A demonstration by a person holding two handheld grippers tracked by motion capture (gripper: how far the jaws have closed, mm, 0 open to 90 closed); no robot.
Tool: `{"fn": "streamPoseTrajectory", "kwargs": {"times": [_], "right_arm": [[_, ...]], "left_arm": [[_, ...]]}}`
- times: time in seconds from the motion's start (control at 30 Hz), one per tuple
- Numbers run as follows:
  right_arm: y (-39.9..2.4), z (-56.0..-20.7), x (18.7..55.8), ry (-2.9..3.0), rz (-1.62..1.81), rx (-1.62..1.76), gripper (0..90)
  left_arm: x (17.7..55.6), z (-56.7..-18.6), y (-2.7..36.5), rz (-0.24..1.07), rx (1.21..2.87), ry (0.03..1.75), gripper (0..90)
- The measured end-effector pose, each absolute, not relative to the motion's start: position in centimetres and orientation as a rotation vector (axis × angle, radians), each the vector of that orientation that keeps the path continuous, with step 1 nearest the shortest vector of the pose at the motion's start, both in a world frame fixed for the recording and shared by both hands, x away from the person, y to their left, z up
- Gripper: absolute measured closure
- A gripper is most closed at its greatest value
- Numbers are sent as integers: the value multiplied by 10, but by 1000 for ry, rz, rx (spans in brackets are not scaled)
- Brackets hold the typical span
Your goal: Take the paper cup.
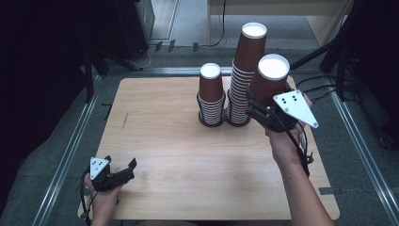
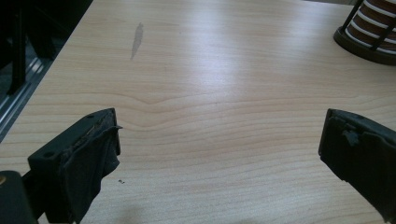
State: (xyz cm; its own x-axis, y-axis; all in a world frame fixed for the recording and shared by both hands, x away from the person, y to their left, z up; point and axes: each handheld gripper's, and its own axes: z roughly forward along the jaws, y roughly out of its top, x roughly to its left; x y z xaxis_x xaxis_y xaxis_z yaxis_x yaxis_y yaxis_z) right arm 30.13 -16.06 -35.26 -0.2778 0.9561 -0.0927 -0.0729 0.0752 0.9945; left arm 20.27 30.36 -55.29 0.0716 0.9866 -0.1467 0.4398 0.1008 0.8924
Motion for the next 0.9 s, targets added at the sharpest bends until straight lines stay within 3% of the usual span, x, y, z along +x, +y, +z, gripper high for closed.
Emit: {"fn": "streamPoseTrajectory", "kwargs": {"times": [0.9], "right_arm": [[-192, -415, 283, 1399, 1353, 1051, 120]], "left_arm": [[204, -551, 303, 802, 1485, 1509, 0]]}}
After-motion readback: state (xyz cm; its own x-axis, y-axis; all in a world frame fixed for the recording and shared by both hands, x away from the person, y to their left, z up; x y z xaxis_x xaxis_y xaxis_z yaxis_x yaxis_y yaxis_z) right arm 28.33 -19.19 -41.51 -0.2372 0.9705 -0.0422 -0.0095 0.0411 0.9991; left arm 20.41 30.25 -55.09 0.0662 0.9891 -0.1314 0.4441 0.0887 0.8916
